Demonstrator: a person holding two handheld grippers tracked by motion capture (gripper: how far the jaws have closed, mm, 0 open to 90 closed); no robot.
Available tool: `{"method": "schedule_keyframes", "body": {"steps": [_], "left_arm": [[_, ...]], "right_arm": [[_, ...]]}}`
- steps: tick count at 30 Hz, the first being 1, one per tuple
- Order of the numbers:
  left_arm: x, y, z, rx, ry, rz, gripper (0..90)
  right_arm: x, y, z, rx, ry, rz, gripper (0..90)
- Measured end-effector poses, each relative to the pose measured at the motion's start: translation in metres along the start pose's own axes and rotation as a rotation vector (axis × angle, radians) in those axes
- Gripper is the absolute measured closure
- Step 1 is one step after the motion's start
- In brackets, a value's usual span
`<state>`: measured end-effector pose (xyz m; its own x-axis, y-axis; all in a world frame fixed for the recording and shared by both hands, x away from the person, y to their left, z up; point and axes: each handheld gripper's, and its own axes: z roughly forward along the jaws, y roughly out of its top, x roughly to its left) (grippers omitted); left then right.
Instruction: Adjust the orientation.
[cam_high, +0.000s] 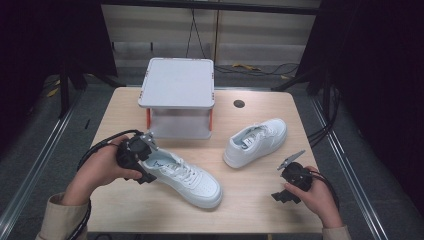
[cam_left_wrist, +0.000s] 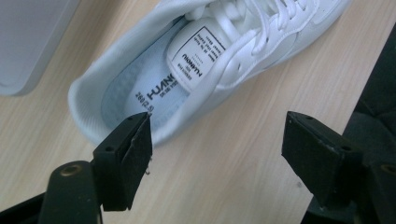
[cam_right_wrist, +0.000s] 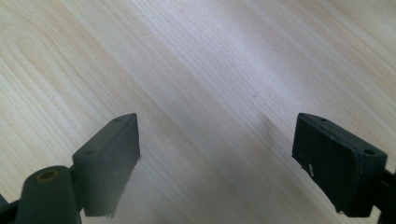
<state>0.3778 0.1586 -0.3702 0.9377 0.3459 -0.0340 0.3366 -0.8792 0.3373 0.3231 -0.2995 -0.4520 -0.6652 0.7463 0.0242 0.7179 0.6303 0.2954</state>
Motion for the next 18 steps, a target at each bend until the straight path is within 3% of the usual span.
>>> {"method": "schedule_keyframes", "body": {"steps": [3, 4, 6, 9, 15, 18], "left_arm": [[0.001, 0.005, 0.011, 0.032, -0.015, 0.018, 24.5], [0.001, 0.008, 0.027, 0.061, -0.024, 0.056, 24.5], [0.002, 0.009, 0.04, 0.081, -0.046, 0.068, 24.5], [0.005, 0.009, 0.052, 0.113, -0.04, 0.068, 24.1], [0.005, 0.009, 0.063, 0.125, -0.028, 0.142, 33.0], [0.005, 0.009, 0.068, 0.111, -0.035, 0.139, 36.2]], "right_arm": [[0.001, 0.0, 0.002, 0.004, 0.004, -0.003, 14.6], [0.001, 0.0, 0.002, 0.004, 0.007, -0.006, 14.6], [0.001, 0.0, 0.003, 0.003, 0.011, -0.007, 14.6], [0.001, 0.0, 0.003, -0.001, 0.01, -0.006, 14.6], [0.001, 0.0, 0.004, -0.006, 0.02, -0.008, 14.6], [0.002, 0.001, 0.005, -0.001, 0.022, -0.008, 14.6]]}}
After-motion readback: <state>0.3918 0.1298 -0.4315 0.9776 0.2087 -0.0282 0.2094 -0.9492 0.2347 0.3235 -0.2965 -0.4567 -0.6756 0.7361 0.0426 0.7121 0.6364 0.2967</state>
